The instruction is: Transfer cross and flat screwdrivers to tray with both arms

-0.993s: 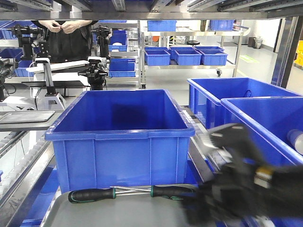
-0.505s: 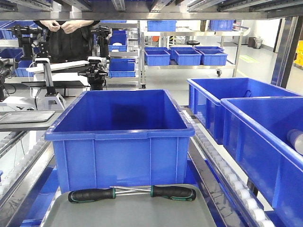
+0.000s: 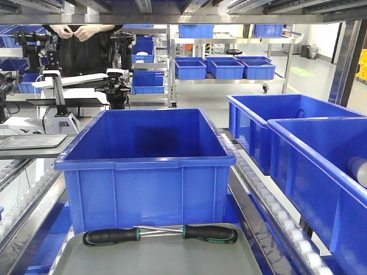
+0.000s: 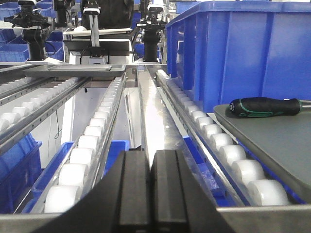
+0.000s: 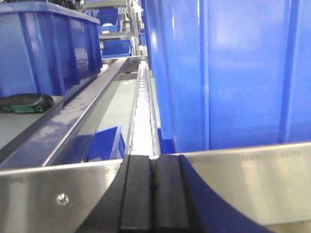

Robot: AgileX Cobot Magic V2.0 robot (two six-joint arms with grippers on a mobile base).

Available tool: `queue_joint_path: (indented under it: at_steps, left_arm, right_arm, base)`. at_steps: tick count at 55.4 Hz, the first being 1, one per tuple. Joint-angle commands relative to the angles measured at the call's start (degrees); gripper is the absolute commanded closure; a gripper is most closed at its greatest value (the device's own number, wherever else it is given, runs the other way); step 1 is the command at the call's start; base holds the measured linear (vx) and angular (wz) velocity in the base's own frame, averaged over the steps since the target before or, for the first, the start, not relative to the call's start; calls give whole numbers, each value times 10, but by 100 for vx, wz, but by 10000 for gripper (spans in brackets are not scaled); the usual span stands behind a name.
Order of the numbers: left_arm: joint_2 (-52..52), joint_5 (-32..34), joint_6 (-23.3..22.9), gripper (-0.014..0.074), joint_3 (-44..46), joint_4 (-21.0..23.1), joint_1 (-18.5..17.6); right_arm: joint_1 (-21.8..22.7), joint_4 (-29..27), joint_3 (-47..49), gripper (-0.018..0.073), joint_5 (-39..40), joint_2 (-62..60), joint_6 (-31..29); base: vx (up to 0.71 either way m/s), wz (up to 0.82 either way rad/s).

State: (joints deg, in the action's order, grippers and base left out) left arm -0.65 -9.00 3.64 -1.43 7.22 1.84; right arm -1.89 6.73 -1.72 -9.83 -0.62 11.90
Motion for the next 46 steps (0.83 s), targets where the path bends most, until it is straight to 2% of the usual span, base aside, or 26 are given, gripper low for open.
queue_joint_path:
  at_steps: [1,46]
  left_arm:
    - [-2,48,-5,602,14,1,-1]
    - [-2,48,-5,602,14,1,-1]
  right_arm:
    - [1,9,-4,567,56,-3,1]
    - [1,9,-4,567,56,-3,1]
  base:
    - [0,0]
    - [0,0]
